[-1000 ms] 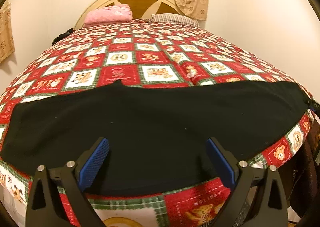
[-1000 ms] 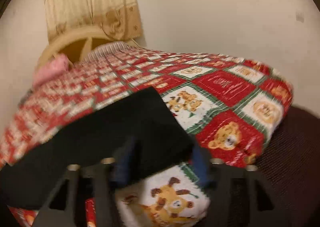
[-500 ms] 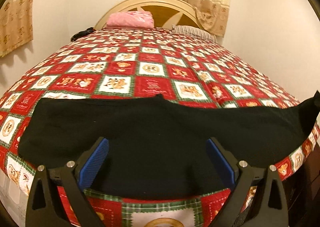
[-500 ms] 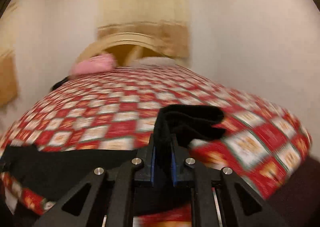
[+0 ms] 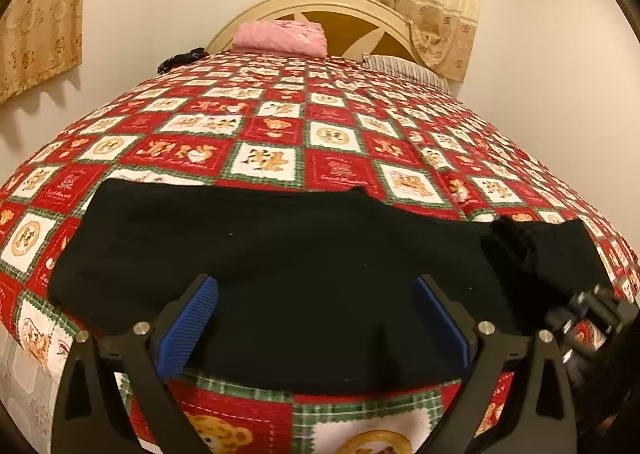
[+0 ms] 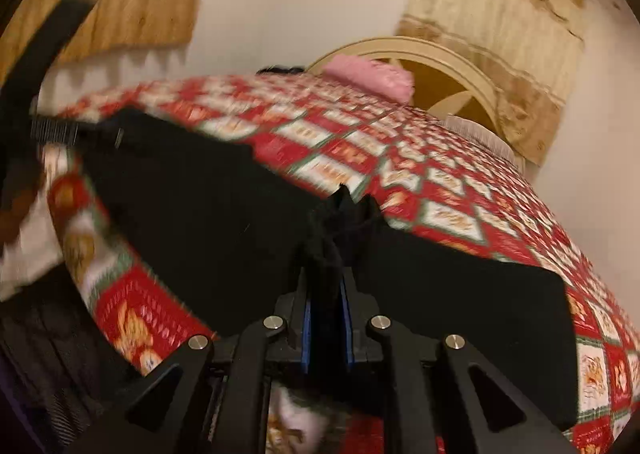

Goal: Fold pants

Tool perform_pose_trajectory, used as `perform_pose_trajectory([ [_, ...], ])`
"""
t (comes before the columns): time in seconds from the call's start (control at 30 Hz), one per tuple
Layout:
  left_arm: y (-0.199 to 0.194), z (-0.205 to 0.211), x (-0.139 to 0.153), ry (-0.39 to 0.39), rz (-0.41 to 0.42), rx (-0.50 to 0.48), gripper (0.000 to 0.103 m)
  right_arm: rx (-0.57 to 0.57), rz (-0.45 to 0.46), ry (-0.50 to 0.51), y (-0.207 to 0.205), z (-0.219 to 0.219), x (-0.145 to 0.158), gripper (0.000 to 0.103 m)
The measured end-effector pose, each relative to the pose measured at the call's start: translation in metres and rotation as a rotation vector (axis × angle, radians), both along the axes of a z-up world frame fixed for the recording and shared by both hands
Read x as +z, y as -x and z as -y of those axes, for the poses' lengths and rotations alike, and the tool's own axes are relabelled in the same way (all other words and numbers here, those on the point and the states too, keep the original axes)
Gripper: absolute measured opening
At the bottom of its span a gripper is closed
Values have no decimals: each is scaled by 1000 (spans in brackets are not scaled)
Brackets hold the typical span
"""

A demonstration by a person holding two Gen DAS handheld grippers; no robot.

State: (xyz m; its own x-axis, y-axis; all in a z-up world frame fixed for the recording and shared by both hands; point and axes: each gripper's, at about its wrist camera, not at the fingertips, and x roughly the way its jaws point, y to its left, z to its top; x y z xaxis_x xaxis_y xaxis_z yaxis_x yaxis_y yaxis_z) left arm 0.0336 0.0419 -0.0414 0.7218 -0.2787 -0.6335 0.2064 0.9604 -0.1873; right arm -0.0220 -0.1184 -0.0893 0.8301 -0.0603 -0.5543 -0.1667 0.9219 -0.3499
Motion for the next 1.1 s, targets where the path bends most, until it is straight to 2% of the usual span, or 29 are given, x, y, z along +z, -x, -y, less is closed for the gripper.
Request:
perform_pose_trajectory([
  [0.07,-2,-3,-2,8,-8,5,100,16,-11,36,2,-4,-9,19],
  [0.13,-3,-4,-5,10,-16,6,100,36,-11,47,3,-9,-9,35],
  [0.2,-4,-3,-8,6,-21,3,100,70,-31,16,7,-12,-4,42],
  [0.27,-4,-1,-9,-5,-18,-7,100,157,-101,-149,11,-3,9,56],
  [0.3,-3,1,-9,-15,-13,-12,100,218,-138,-307,13,8,21,58],
  [0.37,-2,4,-8,-35,0,-24,100,225,-125,-473,13,28,36,58],
  [0.4,-2,7,-7,-45,7,-31,100,177,-92,-516,9,40,45,58],
  [0.43,-2,8,-6,-51,12,-35,100,113,-59,-536,3,53,53,52],
  [0.47,-1,11,-6,-55,16,-40,100,58,-38,-541,-5,64,56,43],
  [0.5,-1,13,-5,-56,18,-45,100,-29,-27,-523,-20,75,57,22],
  [0.53,-1,14,-5,-56,19,-47,100,-75,-30,-518,-31,82,55,16],
  [0.6,-1,16,-4,-58,15,-48,100,-109,-70,-543,-55,90,44,16],
  [0.73,0,14,-4,-68,15,-39,100,-132,-197,-533,-92,70,9,16],
  [0.83,-1,13,-7,-63,-1,-36,100,-148,-170,-538,-96,64,7,18],
  [0.93,-2,17,-10,-64,-13,-48,100,-94,-178,-627,-92,77,13,18],
  [1.0,-1,23,-7,-71,1,-71,100,-43,-135,-742,-77,93,28,18],
  [1.1,-2,38,2,-75,39,-113,100,-80,32,-753,-38,124,66,18],
])
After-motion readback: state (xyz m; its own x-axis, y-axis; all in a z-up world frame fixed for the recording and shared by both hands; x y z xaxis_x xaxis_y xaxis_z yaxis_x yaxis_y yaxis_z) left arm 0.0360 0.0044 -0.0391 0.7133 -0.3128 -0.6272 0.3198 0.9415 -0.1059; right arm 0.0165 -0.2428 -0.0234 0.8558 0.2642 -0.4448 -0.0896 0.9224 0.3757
